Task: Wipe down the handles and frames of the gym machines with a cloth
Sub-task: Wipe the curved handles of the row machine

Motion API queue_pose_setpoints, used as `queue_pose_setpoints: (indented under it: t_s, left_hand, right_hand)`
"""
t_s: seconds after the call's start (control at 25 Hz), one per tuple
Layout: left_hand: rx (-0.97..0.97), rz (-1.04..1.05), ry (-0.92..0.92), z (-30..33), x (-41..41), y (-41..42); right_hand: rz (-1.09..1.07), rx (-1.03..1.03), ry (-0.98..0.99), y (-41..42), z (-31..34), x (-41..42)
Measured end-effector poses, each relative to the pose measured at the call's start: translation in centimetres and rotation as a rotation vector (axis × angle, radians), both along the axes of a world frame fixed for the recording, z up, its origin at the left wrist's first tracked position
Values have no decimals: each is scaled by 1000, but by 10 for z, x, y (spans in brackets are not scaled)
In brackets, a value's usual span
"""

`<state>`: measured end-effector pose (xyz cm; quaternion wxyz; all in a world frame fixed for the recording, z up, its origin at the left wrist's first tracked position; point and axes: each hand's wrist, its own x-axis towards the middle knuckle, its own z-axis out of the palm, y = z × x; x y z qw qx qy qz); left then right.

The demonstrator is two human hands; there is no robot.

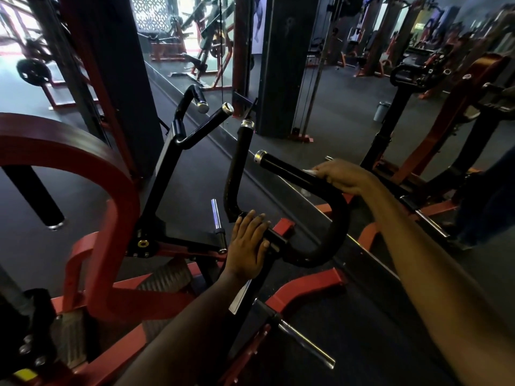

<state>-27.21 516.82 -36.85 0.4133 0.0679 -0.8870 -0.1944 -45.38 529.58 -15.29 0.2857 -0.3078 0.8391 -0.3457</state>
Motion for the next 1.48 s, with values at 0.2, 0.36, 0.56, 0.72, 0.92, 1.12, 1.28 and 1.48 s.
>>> queue_pose_setpoints:
  t_s: [0.2,0.36,0.56,0.72,0.92,1.12,1.28,1.48]
  left_hand:
    - [-14,17,-43,5,3,2]
    - [-25,32,-84,7,5,2]
    - [-17,37,-81,6,5,2]
    - [-23,21,-60,4,4,1]
    - [-19,1,-31,4,2,0]
    - [-16,5,-36,1,2,-1]
    - [-18,-3,-53,2,2,-1]
    - [-22,4,-55,5,3,-1]
  right_hand:
    - [-83,-160,-45,-29,13,13]
    - [-56,-59,-90,9,2,12]
    - [-151,122,232,34,-25,-40]
    - [175,95,916,-17,-61,-79]
    - [426,14,1109,44,-16,46]
    - [480,-34,1283,89,-30,41]
    - [410,52,1240,22,-22,51]
    - [520,-14,1302,90,-47,42]
